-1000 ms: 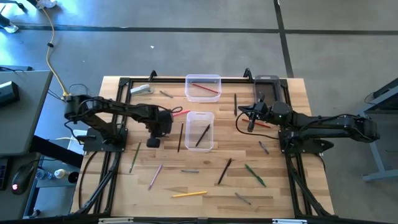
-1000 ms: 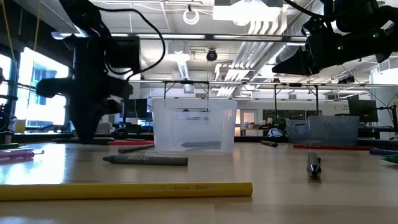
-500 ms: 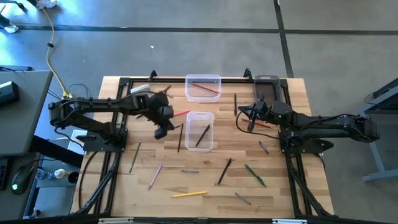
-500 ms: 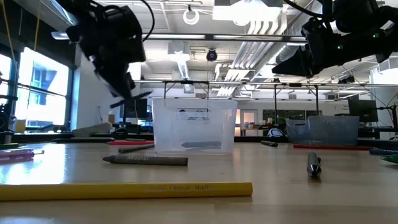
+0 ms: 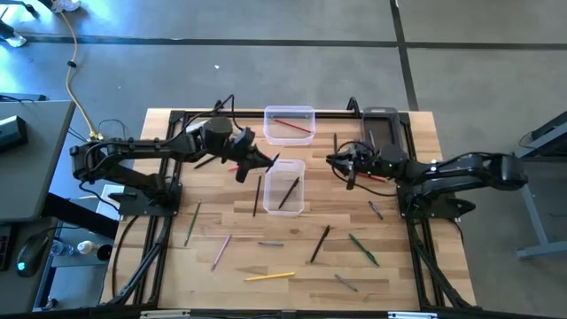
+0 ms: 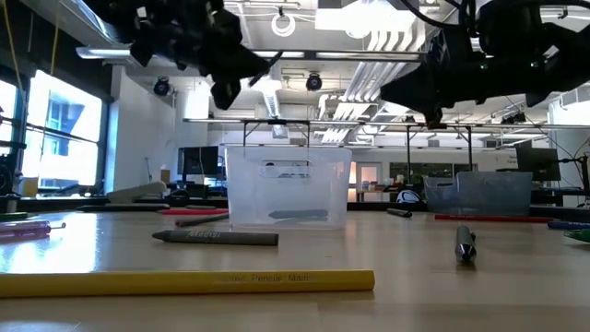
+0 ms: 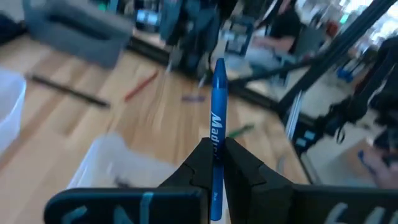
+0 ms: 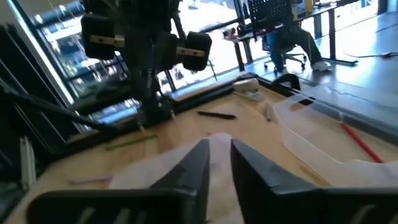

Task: Sort crayons/erasers/pens/pencils in bins
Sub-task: Put the left blue crayon into the transparent black bin

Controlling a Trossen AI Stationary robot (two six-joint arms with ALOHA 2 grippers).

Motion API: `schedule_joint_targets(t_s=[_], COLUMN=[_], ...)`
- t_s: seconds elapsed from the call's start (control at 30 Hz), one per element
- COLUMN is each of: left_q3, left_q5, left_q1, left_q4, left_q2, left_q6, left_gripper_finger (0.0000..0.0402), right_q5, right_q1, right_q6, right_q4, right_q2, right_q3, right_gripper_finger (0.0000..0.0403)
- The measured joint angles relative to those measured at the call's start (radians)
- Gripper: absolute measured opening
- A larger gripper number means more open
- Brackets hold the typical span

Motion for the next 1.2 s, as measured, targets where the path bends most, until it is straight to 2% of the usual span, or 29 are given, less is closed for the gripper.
schedule_joint_targets(t_s=[0.23, 0.4, 0.67, 1.0, 1.2], left_q3=[0.000, 0.000, 0.000, 0.000, 0.000], left_q5=[-0.026, -0.022, -0.016, -0.030, -0.030], left_q1=[-0.027, -0.018, -0.009, -0.011, -0.011], left_q4=[0.271, 0.374, 0.507, 0.534, 0.544], left_q2=[0.081, 0.156, 0.197, 0.202, 0.201], left_q6=[-0.053, -0.105, -0.123, -0.098, -0.097], left_gripper_finger=[0.0005, 0.0005, 0.0005, 0.0005, 0.0005], right_q5=[-0.043, -0.044, -0.044, -0.089, -0.090], right_q1=[0.026, 0.045, 0.045, 0.045, 0.045], right_q6=[0.062, 0.066, 0.030, 0.001, -0.008], right_q4=[0.102, 0.102, 0.079, 0.079, 0.079], right_q2=[0.174, 0.253, 0.359, 0.421, 0.421], right_q3=[0.159, 0.305, 0.432, 0.513, 0.518], right_gripper_finger=[0.0189, 0.0230, 0.0223, 0.0210, 0.0156])
